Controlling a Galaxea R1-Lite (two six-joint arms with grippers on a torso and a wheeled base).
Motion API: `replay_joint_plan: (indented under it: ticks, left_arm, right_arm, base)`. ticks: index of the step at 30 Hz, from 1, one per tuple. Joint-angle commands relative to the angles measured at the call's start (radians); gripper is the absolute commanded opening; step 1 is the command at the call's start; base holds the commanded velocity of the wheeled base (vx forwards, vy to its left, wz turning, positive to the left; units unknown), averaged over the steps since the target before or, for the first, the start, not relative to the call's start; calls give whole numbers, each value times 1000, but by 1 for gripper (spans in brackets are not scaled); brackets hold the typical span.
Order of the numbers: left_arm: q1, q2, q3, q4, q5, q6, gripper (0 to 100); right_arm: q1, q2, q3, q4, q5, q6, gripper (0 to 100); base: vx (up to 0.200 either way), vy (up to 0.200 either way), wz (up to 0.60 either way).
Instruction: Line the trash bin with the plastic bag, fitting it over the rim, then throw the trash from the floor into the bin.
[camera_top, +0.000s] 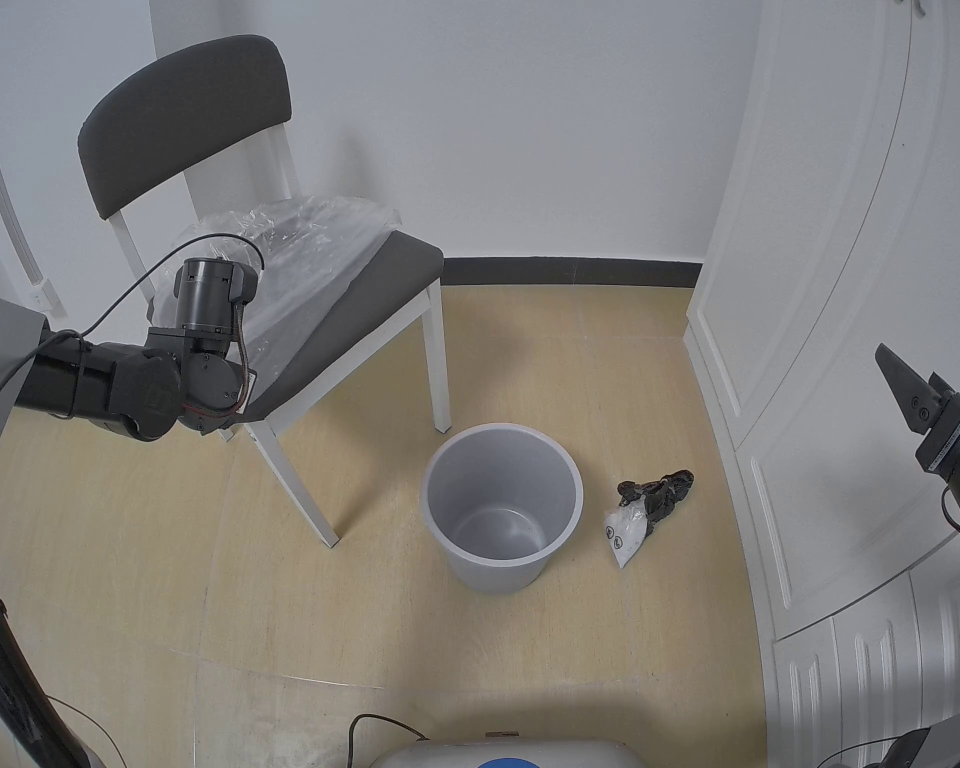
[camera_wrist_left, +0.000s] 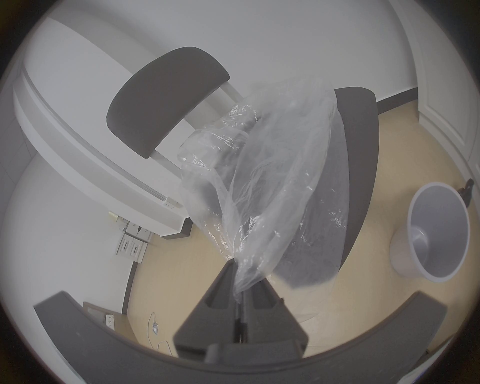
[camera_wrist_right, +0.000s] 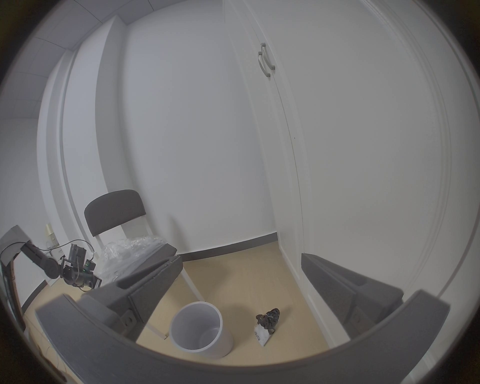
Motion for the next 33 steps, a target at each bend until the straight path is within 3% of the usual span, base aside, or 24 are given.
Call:
replay_joint_plan:
  ticks: [1,11,17,21,33]
  left_arm:
    - [0,-42,20,-1,2,-2,0]
    - [-12,-167,90,-25,-11,-6,0]
    - [-66,-213,136,-129,-12,-13,0]
    - [-111,-233,164,-179,-12,-11,0]
    - [-209,-289,138,-191,-18,-9,0]
  right_arm:
    - [1,-5,-2,-3,1,0,100]
    - [2,8,3,5,21,22,100]
    - [2,11,26,8,24,26,100]
    - [2,0,57,11,74,20,100]
    - [2,15,69,13,85,22,100]
  base:
    - [0,0,0]
    - [0,0,0]
    - [0,0,0]
    - [0,0,0]
    - [0,0,0]
